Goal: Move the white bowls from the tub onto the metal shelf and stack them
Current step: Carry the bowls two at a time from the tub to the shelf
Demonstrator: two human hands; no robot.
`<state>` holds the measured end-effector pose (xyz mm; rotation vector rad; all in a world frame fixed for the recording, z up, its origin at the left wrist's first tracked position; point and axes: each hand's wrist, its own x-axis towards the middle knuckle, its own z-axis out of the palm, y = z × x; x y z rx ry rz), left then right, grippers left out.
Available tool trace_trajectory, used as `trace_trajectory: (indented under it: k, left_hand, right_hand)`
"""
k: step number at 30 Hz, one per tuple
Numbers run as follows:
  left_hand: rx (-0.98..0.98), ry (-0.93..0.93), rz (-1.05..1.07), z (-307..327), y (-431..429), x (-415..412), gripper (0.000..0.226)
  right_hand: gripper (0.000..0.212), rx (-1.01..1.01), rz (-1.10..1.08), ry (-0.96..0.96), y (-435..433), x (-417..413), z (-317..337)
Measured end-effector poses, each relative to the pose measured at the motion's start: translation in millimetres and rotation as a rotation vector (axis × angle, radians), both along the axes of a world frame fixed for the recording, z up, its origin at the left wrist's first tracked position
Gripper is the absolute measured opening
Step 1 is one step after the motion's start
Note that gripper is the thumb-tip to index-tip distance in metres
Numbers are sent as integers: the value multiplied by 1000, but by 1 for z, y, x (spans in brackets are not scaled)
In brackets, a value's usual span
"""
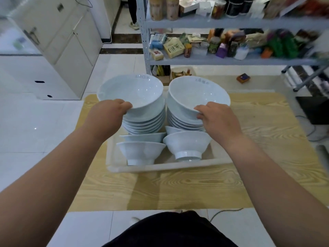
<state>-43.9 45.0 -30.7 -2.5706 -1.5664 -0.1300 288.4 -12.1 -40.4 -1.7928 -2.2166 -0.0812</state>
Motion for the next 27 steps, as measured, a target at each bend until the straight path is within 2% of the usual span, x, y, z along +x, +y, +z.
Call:
trace_trajectory:
  k: [4, 9, 14, 18, 22, 27]
  left_hand:
    - [142, -79, -6, 19, -31, -25, 34]
    - [177, -132, 113, 26, -82, -57, 28]
    - [183, -111, 403, 16, -161, -86, 32]
    - [125, -73, 711, 6, -247, -98, 33]
    - [39, -59, 999, -1, -347, -100, 36]
    - [16, -43, 1306, -6, -470, -95, 31]
  right_hand:
    - [20, 121, 64, 47, -29, -21, 11]
    - [20, 174, 184, 114, -38, -59, 13]
    - [18, 192, 477, 105, -30, -102, 14]
    - [22, 161, 748, 138, -34, -151, 5]
    - [29, 74, 987, 201, -64, -207, -14]
    - [32, -28, 1254, 151, -128, -282, -30]
